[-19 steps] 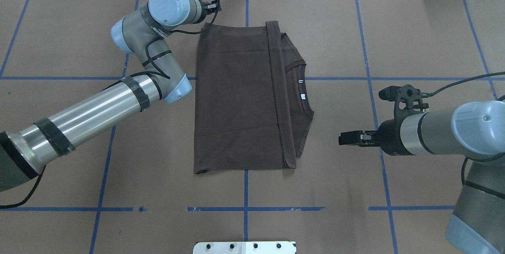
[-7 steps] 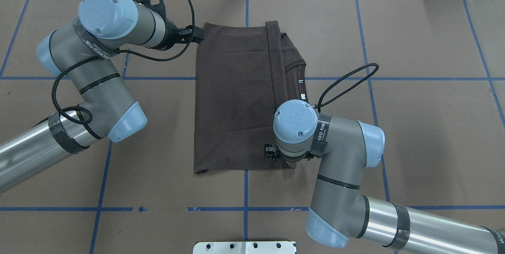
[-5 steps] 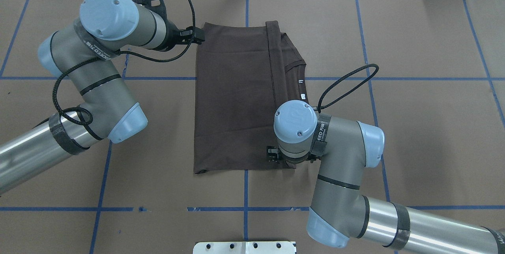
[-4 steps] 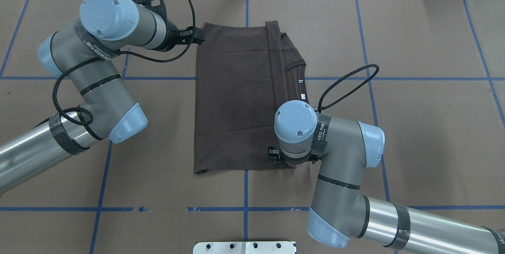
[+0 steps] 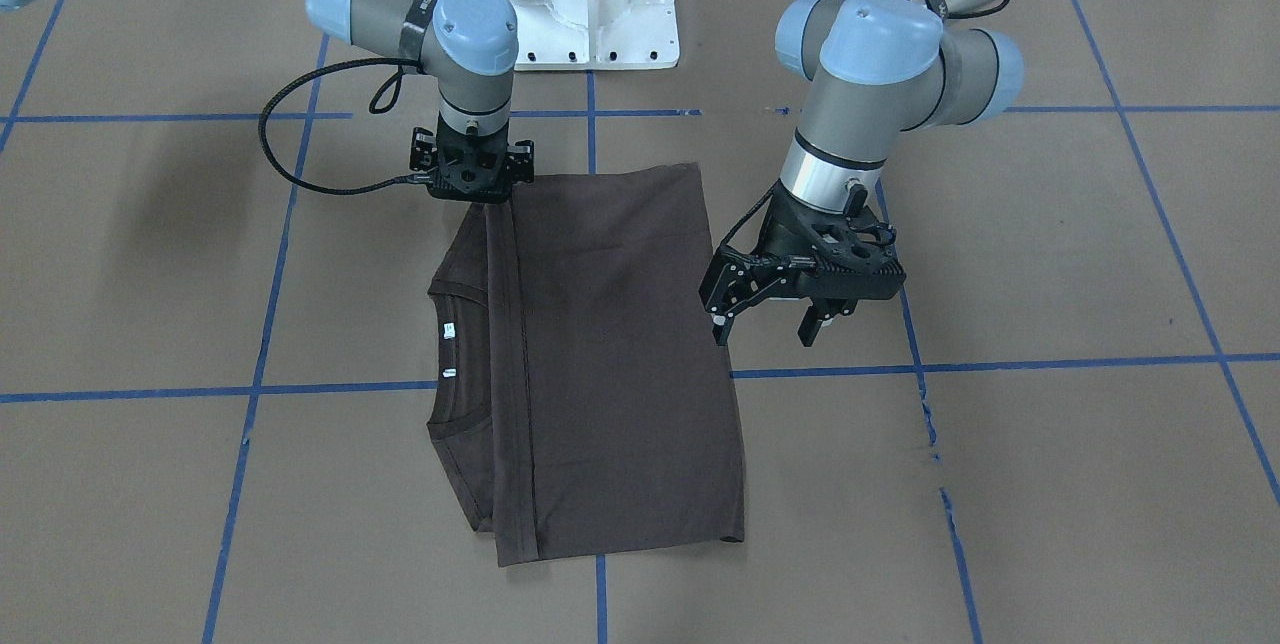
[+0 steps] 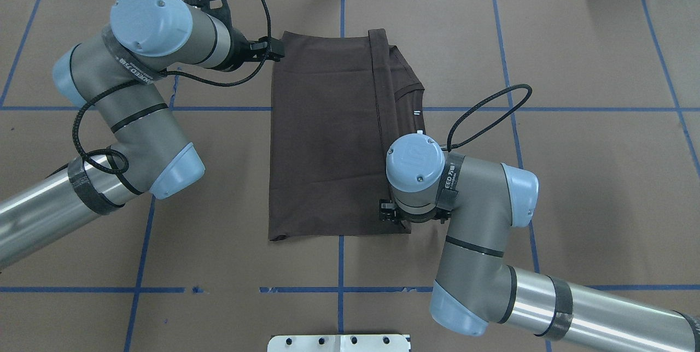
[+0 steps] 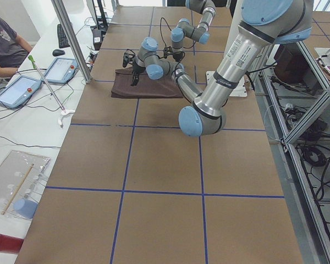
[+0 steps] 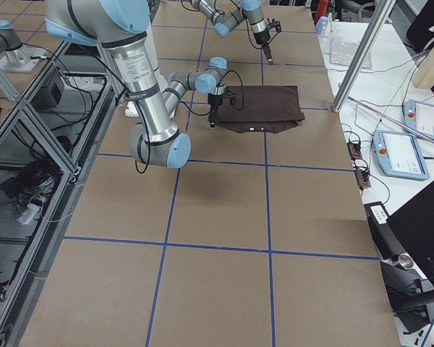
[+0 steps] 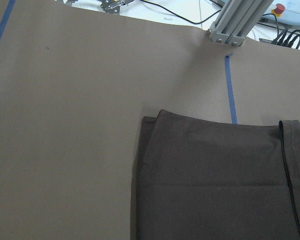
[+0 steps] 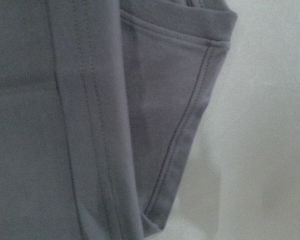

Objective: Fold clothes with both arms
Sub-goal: 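Move the right gripper to the shirt's side edge nearest it, then grasp the side edge with the right gripper and fold it inward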

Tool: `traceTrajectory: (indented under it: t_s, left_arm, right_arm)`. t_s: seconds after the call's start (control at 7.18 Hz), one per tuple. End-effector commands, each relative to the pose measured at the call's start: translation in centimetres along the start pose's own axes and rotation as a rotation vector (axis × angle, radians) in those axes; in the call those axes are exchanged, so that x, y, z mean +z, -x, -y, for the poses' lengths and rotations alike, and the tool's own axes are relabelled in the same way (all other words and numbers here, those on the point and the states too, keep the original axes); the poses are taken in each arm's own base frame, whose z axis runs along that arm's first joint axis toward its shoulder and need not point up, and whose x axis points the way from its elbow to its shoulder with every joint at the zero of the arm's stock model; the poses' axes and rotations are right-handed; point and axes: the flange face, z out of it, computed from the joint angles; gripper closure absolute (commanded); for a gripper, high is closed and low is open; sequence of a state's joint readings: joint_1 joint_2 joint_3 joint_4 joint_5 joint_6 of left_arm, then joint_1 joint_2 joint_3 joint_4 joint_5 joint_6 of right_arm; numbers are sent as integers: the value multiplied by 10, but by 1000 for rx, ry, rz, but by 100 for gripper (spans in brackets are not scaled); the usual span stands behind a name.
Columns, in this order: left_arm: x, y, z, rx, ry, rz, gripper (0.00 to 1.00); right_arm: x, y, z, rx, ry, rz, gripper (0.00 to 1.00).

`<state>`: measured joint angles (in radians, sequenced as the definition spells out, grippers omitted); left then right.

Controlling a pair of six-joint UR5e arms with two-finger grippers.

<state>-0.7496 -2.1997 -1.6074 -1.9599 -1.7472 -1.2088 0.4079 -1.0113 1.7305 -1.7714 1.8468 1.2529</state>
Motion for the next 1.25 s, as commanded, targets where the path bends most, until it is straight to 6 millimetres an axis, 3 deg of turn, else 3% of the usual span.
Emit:
traceTrajectory:
  t_s: [0.0, 0.28, 0.42, 0.56, 0.7, 1.11]
  left_arm:
    - [-1, -2, -1, -1, 1, -4, 0]
    - [0, -8, -10, -25, 12, -13, 0]
    - [0, -10, -14, -24, 17, -14, 0]
    - [0, -11, -14, -31, 17, -16, 0]
    - [-1, -12, -14, -31, 16, -17, 0]
    - [-9, -17, -19, -23, 63, -49, 0]
  right_arm:
    - [7, -24, 13, -4, -6, -23, 0]
    - [5, -55, 27, -8, -17, -35, 0]
    - [13, -77, 21, -23, -12, -50, 0]
    - [15, -81, 21, -21, -14, -53, 0]
    - [1, -77, 26, -18, -29, -31, 0]
    - [-57, -60, 69, -41, -112, 48, 0]
